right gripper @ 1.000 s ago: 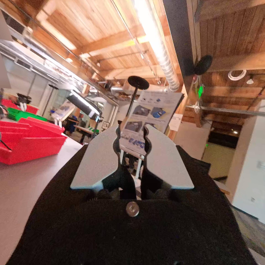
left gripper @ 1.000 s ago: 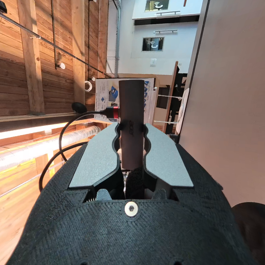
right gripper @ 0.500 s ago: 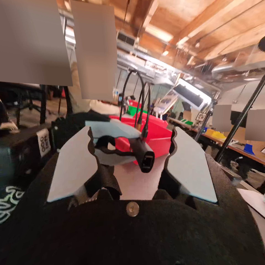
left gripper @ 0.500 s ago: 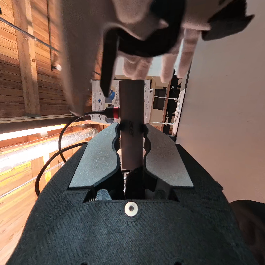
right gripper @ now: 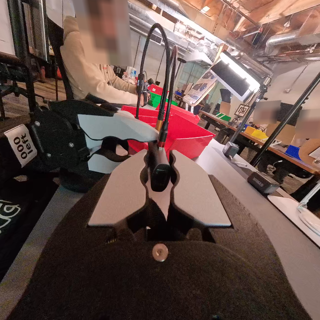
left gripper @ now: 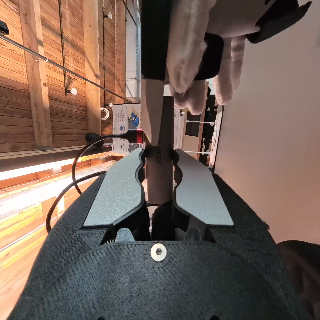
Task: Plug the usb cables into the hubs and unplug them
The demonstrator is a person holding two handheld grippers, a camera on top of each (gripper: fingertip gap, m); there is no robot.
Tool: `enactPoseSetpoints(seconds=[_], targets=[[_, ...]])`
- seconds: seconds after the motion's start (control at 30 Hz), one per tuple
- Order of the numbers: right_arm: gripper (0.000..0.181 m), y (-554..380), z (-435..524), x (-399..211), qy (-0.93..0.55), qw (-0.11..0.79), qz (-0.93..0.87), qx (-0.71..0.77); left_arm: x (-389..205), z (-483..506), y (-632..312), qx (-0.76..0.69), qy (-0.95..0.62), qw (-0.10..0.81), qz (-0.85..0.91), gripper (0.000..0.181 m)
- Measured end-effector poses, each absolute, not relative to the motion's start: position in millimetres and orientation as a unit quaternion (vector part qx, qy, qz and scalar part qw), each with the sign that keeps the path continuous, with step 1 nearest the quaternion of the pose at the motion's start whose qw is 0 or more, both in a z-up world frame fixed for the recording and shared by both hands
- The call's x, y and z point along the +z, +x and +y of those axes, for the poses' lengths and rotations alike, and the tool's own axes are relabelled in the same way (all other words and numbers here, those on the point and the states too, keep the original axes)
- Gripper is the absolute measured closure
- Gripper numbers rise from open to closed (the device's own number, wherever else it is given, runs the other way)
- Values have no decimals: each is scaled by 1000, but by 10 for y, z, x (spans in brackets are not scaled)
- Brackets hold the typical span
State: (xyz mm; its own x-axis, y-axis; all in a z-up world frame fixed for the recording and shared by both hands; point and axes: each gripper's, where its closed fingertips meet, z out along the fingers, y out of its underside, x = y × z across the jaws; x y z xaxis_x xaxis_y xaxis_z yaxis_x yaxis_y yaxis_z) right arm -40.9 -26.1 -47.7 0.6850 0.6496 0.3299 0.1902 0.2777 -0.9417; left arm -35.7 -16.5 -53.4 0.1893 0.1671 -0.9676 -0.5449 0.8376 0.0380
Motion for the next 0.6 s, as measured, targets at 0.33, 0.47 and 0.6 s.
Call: enactPoseSetpoints(seconds=[0.33, 0.47, 0.6], targets=[[164, -347, -303, -407, -522, 736, -431, -18, -499, -179, -349, 203, -162, 767, 587, 152], [164, -290, -324, -299, -499, 758, -417, -48, -458, -252, -375, 94, -189, 778, 592, 152], [164, -152, -381, -85, -474, 801, -365, -32, -461, -415, -367, -90, -216, 753, 615, 152]])
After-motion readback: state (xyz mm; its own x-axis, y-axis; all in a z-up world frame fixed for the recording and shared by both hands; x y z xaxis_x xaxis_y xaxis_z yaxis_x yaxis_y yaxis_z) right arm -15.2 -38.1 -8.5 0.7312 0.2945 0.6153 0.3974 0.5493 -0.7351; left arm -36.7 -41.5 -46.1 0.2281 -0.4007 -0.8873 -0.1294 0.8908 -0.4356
